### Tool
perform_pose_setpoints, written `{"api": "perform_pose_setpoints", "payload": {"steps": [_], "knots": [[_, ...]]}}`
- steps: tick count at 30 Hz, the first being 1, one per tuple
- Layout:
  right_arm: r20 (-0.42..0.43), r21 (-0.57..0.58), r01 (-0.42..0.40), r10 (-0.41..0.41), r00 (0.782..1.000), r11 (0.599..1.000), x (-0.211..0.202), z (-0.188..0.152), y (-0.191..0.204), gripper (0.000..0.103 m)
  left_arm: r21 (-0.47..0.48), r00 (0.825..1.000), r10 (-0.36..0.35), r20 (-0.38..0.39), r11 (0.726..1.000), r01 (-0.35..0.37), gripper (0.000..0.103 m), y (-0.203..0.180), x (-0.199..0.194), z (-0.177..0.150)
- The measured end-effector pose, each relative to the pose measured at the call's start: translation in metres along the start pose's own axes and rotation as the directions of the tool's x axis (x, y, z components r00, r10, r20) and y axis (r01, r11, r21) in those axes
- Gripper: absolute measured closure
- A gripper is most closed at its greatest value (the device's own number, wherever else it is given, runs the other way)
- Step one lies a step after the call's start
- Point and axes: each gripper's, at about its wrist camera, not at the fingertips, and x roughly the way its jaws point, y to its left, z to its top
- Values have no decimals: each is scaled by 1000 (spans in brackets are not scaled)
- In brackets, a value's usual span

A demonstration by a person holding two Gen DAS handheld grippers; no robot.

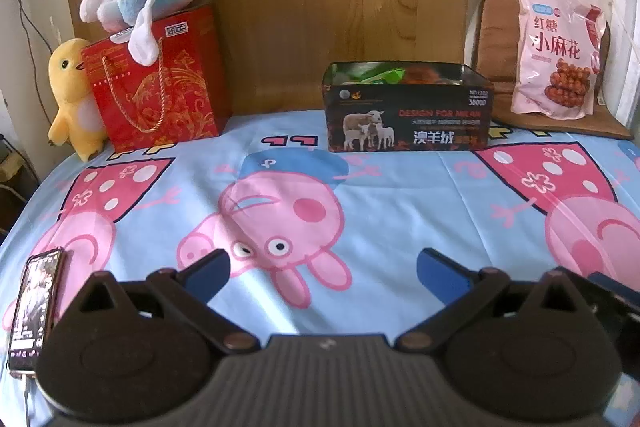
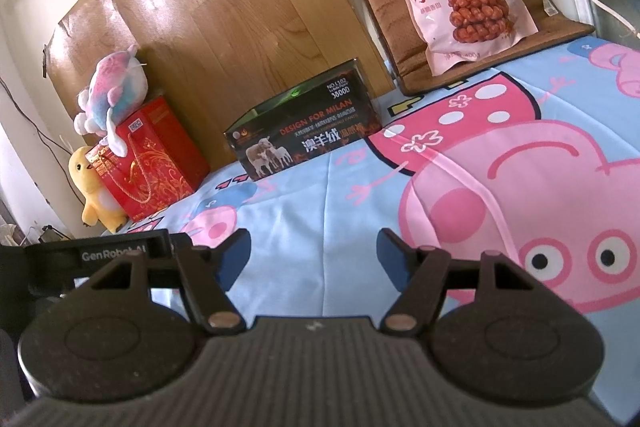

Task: Organize snacks

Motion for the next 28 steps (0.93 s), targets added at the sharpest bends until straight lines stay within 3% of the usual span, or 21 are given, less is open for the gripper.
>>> {"api": "perform_pose_setpoints", "payload": {"steps": [23,28], "knots": [[7,-17,3,-3,1000,1000,-1,1,2,31,5,996,-3,86,1000,2,0,1,-14,2],[7,-23,4,-3,1000,1000,-1,2,2,31,2,993,-35,115,999,35,0,2,-16,0]]}}
